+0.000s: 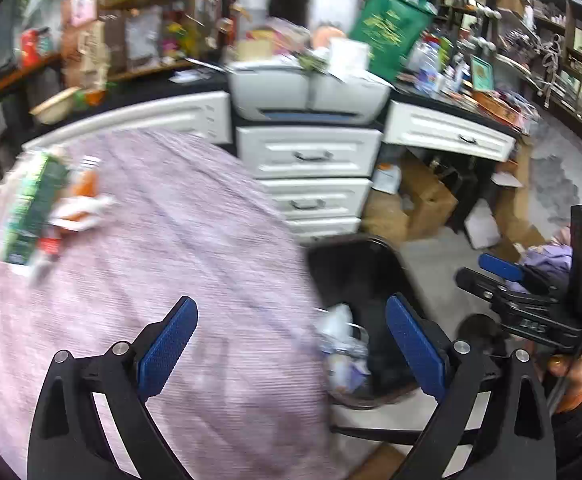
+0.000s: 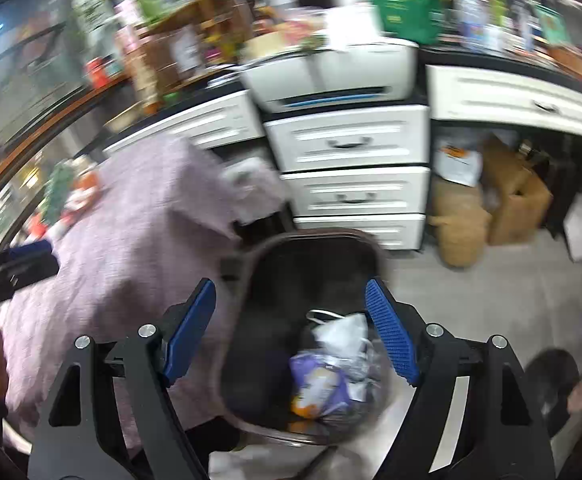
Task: Collect trash
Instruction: 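Move both grippers back from the bin to the table, then grasp the green milk carton with the left gripper and lift it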
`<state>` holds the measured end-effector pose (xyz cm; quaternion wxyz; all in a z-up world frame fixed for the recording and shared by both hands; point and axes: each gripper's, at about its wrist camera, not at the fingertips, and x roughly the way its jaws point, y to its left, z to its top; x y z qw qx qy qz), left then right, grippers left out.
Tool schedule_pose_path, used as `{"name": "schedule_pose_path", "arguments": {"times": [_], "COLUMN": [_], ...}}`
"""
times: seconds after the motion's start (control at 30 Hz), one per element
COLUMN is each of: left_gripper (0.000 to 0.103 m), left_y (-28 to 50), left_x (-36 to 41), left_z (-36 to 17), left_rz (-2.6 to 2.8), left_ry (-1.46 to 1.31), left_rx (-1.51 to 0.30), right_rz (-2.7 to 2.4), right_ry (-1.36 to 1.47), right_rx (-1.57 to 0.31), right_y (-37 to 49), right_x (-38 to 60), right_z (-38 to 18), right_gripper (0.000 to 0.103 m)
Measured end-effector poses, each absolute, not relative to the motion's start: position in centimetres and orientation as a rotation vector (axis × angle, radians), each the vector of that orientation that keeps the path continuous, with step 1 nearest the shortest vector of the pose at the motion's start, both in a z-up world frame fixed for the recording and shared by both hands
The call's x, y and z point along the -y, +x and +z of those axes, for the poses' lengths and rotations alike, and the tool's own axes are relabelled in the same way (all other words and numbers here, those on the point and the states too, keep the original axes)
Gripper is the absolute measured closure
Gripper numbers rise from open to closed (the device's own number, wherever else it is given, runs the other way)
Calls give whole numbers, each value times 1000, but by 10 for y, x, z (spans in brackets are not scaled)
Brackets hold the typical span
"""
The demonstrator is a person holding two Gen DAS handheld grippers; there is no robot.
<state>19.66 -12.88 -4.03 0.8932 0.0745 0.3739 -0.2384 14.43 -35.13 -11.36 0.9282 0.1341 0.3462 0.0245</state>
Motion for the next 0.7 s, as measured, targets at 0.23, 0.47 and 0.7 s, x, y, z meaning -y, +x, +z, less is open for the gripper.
{"name": "schedule_pose_path", "arguments": {"times": [0.23,0.47,0.7], "left_gripper": [8,8,11], "left_y": [219,266,315], "left_x": [46,-13,-34], "left_z": [-21,-4,-16], "left_rz": [-356,-334,-371], "left_ry": [198,203,265], "left_rx": [-711,-693,-745], "right_rz": [216,308,392], "right_ry": [193,113,38], "right_rx": [-744,-775,-800], "right_y": [176,205,232], "right_x": [289,235,190], "right_z": [-99,-87,-80], "right_gripper": [25,25,25]}}
